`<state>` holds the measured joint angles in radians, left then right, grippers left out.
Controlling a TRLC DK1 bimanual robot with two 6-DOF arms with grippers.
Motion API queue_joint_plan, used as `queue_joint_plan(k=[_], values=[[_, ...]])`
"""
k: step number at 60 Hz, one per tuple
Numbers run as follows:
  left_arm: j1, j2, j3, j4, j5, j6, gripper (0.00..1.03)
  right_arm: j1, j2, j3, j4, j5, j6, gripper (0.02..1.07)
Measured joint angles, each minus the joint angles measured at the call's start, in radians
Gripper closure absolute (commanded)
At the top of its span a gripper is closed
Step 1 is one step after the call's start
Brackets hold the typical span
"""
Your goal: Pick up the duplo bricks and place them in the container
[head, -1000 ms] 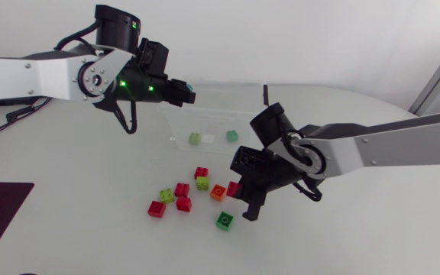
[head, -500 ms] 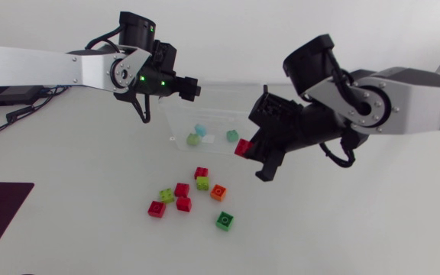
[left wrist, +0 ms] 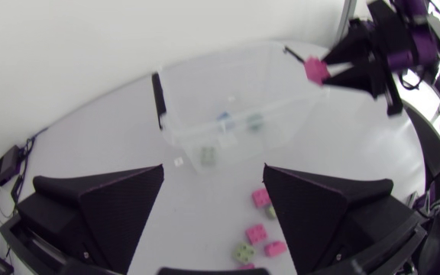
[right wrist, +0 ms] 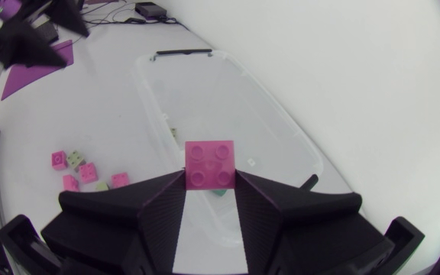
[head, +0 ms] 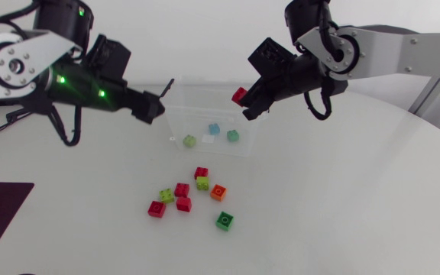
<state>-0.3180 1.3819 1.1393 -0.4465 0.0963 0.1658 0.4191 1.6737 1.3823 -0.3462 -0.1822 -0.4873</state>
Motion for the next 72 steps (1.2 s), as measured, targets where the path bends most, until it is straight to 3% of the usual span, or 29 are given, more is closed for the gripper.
queue_joint_plan(k=[12,22,25,27,29,30,43,72], values=[[-0.023,-0.04,-0.216,-0.054,0.001,0.045,0.12,-0.008,0.116,0.112,0.037,0.023,0.035,0.73],[-0.039,-0.04,-0.302,-0.053,0.0,0.053,0.12,-0.014,0.22,0.21,0.063,0.065,0.043,0.69],[-0.047,-0.04,-0.318,-0.053,0.001,0.053,0.12,-0.018,0.257,0.247,0.066,0.079,0.044,0.57],[-0.052,-0.04,-0.327,-0.053,0.001,0.052,0.12,-0.024,0.28,0.267,0.066,0.083,0.047,0.31],[-0.056,-0.04,-0.335,-0.053,0.001,0.052,0.12,-0.031,0.301,0.286,0.066,0.087,0.052,0.11],[-0.058,-0.04,-0.338,-0.053,0.001,0.052,0.12,-0.035,0.31,0.293,0.066,0.093,0.055,0.07],[-0.065,0.034,-0.342,-0.053,0.001,0.013,0.12,-0.049,0.278,0.25,0.066,0.105,0.077,0.07],[-0.106,0.255,-0.334,-0.048,-0.009,-0.095,0.23,0.122,-0.192,-0.234,0.093,0.112,0.077,0.07]])
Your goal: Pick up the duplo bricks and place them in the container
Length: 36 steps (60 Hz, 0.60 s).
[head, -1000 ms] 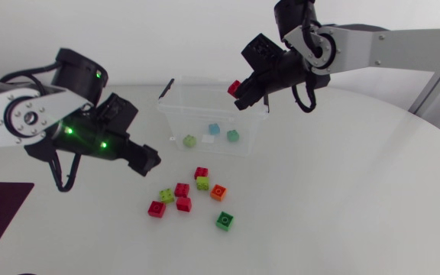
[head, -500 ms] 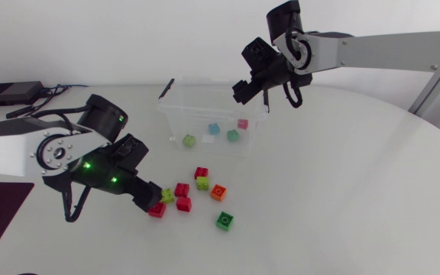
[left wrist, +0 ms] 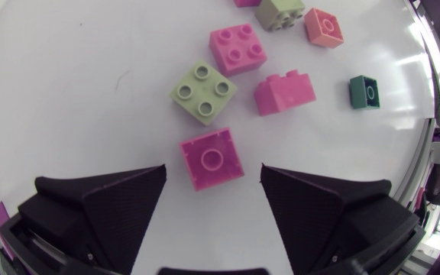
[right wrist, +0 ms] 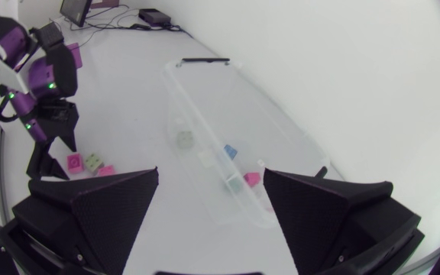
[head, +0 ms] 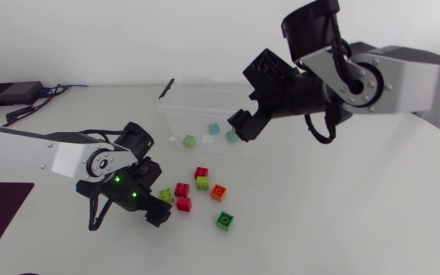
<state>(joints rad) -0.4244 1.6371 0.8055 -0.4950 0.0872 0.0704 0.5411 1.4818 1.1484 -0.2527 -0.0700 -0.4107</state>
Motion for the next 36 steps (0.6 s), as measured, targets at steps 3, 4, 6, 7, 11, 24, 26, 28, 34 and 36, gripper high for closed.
queue_joint_plan(k=[3,4,6,7,11,24,26,28,34,36], values=[[-0.002,0.012,0.006,0.007,-0.011,-0.008,0.29,0.012,-0.026,-0.047,0.0,0.001,0.0,0.07],[-0.002,0.019,0.011,0.012,-0.014,-0.011,0.29,0.016,-0.035,-0.066,0.0,0.002,0.0,0.07],[-0.002,0.03,0.018,0.019,-0.018,-0.016,0.4,0.023,-0.048,-0.098,0.0,0.005,0.0,0.07],[-0.002,0.034,0.021,0.023,-0.018,-0.019,0.44,0.027,-0.055,-0.117,0.0,0.004,0.0,0.07],[-0.002,0.05,0.026,0.039,-0.018,-0.025,0.61,0.042,-0.078,-0.19,0.0,0.002,0.0,0.07],[-0.002,0.056,0.027,0.063,-0.021,-0.027,0.77,0.109,-0.1,-0.338,-0.002,-0.023,0.006,0.07],[-0.002,0.053,0.027,0.063,-0.021,-0.027,0.77,0.126,-0.094,-0.347,-0.005,-0.03,0.014,0.08],[-0.002,0.048,0.026,0.063,-0.021,-0.026,0.77,0.136,-0.087,-0.35,-0.005,-0.032,0.021,0.1],[0.005,-0.008,0.026,0.06,-0.021,-0.026,0.77,0.166,-0.035,-0.35,-0.005,-0.038,0.051,0.12],[0.011,-0.035,0.026,0.06,-0.021,-0.025,0.77,0.172,-0.011,-0.35,-0.007,-0.038,0.063,0.15]])
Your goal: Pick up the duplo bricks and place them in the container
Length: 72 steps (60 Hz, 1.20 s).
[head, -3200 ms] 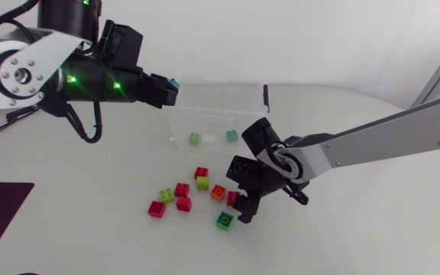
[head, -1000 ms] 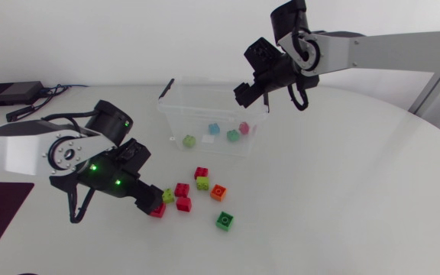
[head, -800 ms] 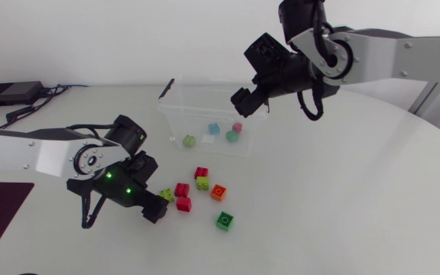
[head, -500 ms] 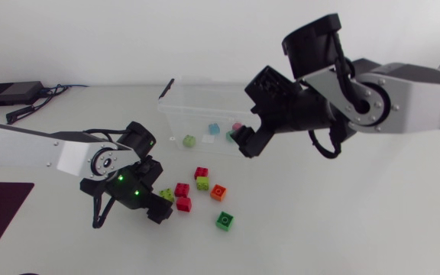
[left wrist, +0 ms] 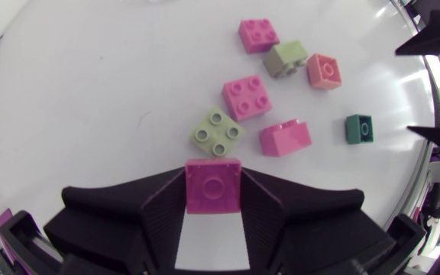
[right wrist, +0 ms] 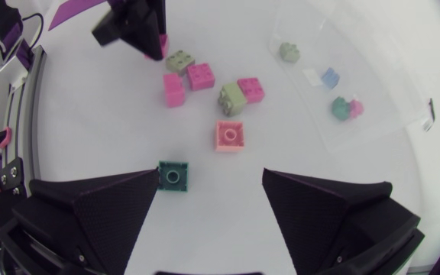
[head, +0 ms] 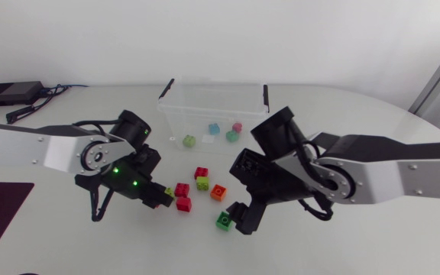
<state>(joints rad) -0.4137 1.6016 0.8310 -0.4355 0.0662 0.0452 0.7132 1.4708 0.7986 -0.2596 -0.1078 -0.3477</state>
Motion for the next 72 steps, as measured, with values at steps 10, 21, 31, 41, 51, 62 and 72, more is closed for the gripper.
queue_joint_plan(k=[10,21,31,41,51,62,72], values=[[0.02,-0.195,0.0,0.027,-0.001,0.016,0.77,0.035,0.121,0.004,-0.021,0.005,0.061,0.19],[0.034,-0.349,0.0,0.128,-0.004,0.03,0.77,0.042,0.195,0.042,-0.03,0.008,0.087,0.23],[0.05,-0.372,0.015,0.183,-0.004,0.031,0.77,0.055,0.243,0.088,-0.037,0.019,0.094,0.4],[0.076,-0.361,0.07,0.24,-0.004,0.03,0.77,0.069,0.279,0.112,-0.045,0.027,0.098,0.56],[0.078,-0.298,0.132,0.333,-0.004,0.03,0.75,0.071,0.296,0.112,-0.056,0.031,0.103,0.71],[0.078,-0.131,0.24,0.398,-0.004,0.03,0.75,0.068,0.225,0.108,-0.105,0.035,0.101,0.71],[0.078,0.009,0.346,0.431,-0.004,0.026,0.74,0.04,0.113,0.106,-0.158,0.038,0.099,0.71]])
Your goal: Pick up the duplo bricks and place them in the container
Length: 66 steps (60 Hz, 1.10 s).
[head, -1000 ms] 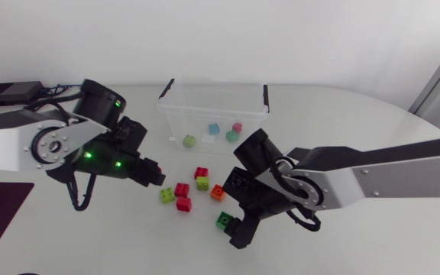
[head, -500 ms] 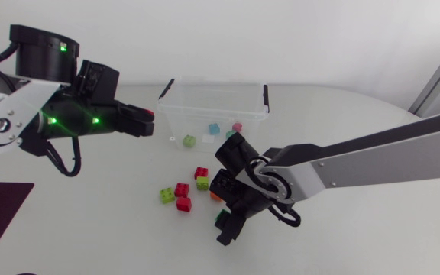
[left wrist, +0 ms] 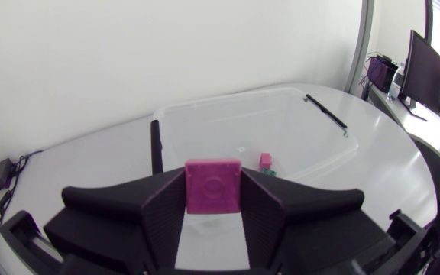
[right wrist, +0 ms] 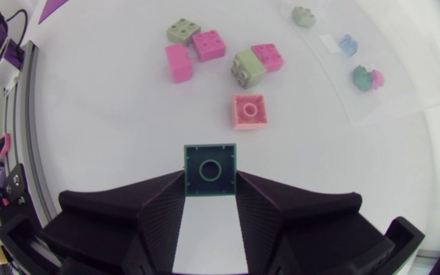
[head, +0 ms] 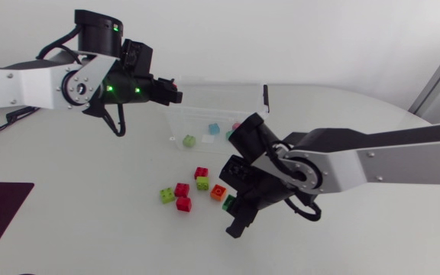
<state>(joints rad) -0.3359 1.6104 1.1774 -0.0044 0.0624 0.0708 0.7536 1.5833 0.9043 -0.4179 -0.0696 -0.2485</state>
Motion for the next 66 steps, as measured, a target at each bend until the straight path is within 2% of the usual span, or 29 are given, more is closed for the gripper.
queue_joint_plan(k=[4,12,14,15,17,18,21,35,45,55,66], values=[[-0.001,0.056,0.049,0.004,0.0,-0.002,0.73,-0.021,-0.035,0.0,-0.022,0.002,-0.009,0.71],[-0.004,0.15,0.136,0.01,0.0,-0.016,0.6,-0.068,-0.085,0.018,-0.082,0.007,-0.025,0.71],[-0.006,0.17,0.153,0.015,0.0,-0.019,0.54,-0.08,-0.094,0.03,-0.092,0.007,-0.029,0.71],[-0.007,0.178,0.162,0.017,0.0,-0.019,0.43,-0.088,-0.098,0.04,-0.099,0.007,-0.034,0.71],[-0.008,0.199,0.178,0.018,0.0,-0.019,0.35,-0.099,-0.105,0.056,-0.108,0.007,-0.037,0.71],[-0.008,0.211,0.19,0.018,0.0,-0.019,0.24,-0.106,-0.108,0.067,-0.111,0.007,-0.041,0.71],[-0.007,0.259,0.235,0.019,0.0,-0.019,0.18,-0.134,-0.12,0.115,-0.132,0.008,-0.049,0.71],[0.007,0.288,0.264,-0.027,0.01,-0.018,0.11,-0.214,-0.112,0.298,-0.158,-0.005,-0.071,0.71],[0.063,0.149,0.193,-0.144,0.128,0.02,0.11,-0.272,-0.01,0.468,-0.146,-0.013,-0.074,0.71],[0.121,-0.089,0.059,-0.27,0.234,0.166,0.11,-0.3,0.141,0.609,-0.098,-0.013,-0.074,0.71],[0.144,-0.159,-0.119,-0.339,0.278,0.336,0.11,-0.317,0.283,0.755,-0.072,-0.015,-0.073,0.71]])
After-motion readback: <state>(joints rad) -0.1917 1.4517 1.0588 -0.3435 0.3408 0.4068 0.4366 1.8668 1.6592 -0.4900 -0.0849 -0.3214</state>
